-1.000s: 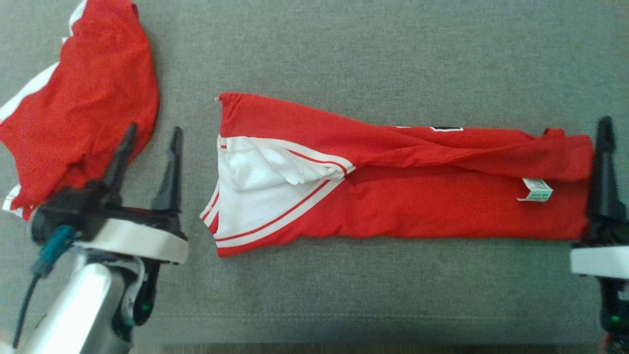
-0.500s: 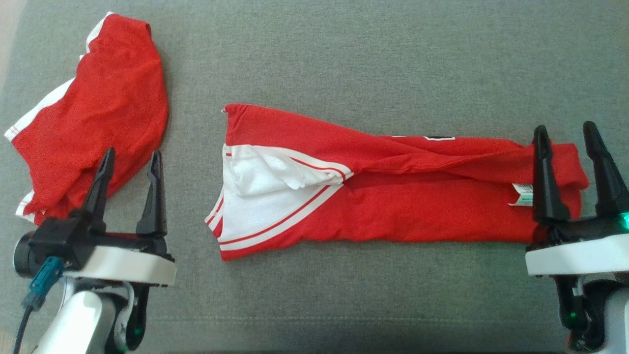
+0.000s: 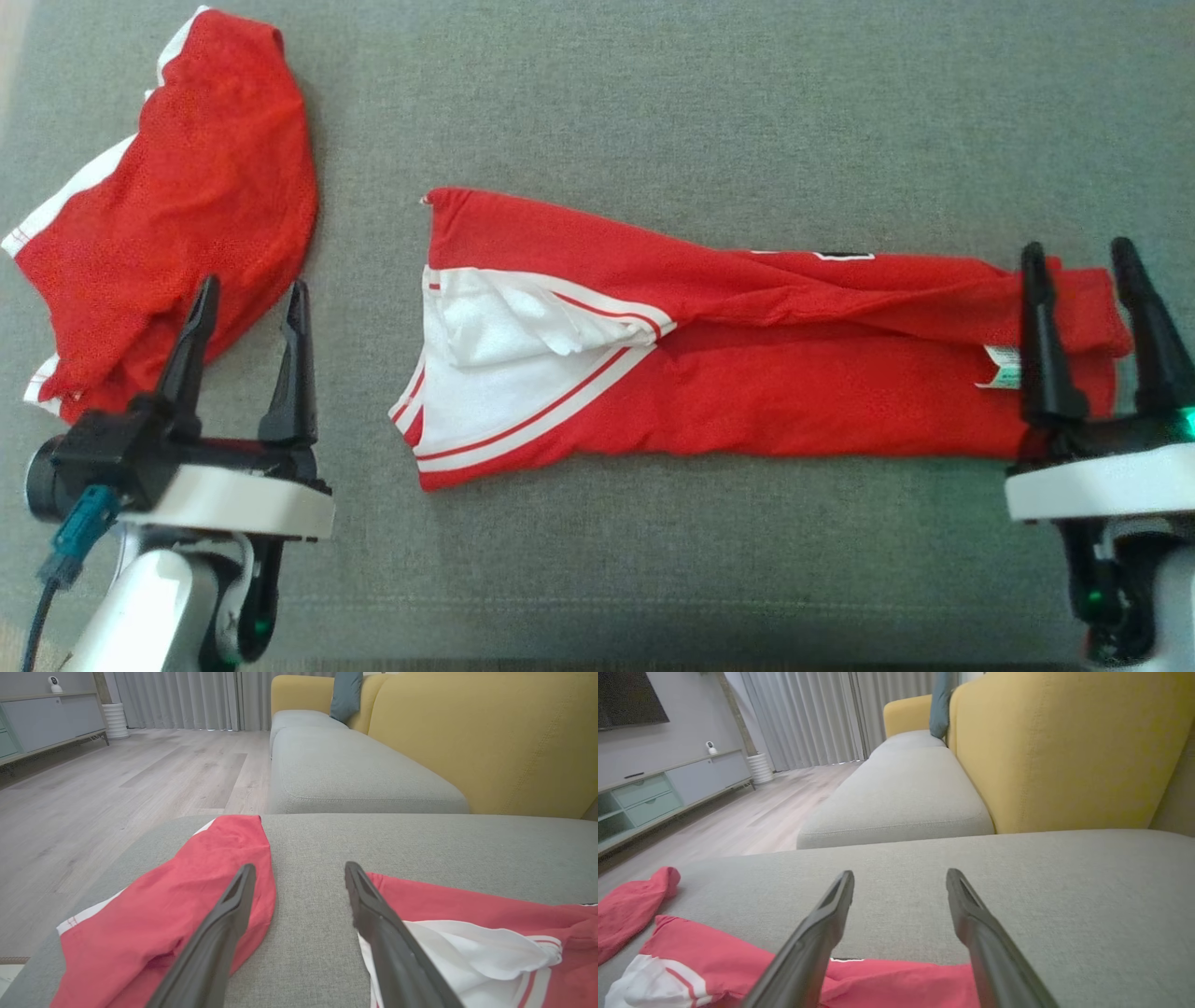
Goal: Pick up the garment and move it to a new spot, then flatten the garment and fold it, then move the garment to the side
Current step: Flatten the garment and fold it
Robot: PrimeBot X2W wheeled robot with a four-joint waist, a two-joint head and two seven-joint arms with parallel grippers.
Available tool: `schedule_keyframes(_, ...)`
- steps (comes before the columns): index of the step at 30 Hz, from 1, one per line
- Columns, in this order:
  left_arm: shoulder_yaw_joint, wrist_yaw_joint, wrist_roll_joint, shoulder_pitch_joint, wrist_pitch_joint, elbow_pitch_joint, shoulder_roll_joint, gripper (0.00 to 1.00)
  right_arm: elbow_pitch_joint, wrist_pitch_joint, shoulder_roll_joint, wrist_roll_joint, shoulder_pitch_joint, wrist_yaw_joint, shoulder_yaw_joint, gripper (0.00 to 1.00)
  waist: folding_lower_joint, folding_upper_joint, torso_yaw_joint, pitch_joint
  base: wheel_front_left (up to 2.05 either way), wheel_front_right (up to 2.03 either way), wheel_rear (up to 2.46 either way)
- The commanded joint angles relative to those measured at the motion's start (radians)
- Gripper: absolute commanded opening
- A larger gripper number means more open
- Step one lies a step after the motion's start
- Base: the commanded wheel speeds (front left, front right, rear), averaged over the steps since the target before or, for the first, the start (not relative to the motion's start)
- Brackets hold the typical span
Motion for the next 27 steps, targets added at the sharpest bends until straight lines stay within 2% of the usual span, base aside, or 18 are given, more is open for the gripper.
schedule_keyframes(1, 0.044, -0.002, 0.015, -0.036, -0.005, -0.025, 0.021, 1.00, -0.024, -0.003, -0.007, 0.010, -0.021, -0.001, 0.001, 1.00, 0.0000, 0.0000, 0.000, 0.004, 0.00, 0.00, 0.00)
schedule_keyframes(10, 0.048, -0.021, 0.027, -0.067, -0.005, -0.041, 0.008, 1.00, 0.066, 0.079, -0.007, 0.019, -0.041, -0.001, -0.197, 1.00, 0.0000, 0.0000, -0.003, 0.069, 0.00, 0.00, 0.00)
schedule_keyframes(19, 0.066, -0.062, 0.043, -0.118, -0.005, -0.037, -0.021, 1.00, 0.112, 0.263, -0.007, 0.034, -0.099, -0.001, -0.262, 1.00, 0.0000, 0.0000, 0.018, 0.144, 0.00, 0.00, 0.00)
schedule_keyframes(27, 0.102, -0.097, 0.059, -0.133, -0.005, -0.015, -0.056, 1.00, 0.077, 0.414, -0.007, 0.121, -0.035, -0.001, -0.292, 1.00, 0.0000, 0.0000, 0.034, 0.164, 0.00, 0.00, 0.00)
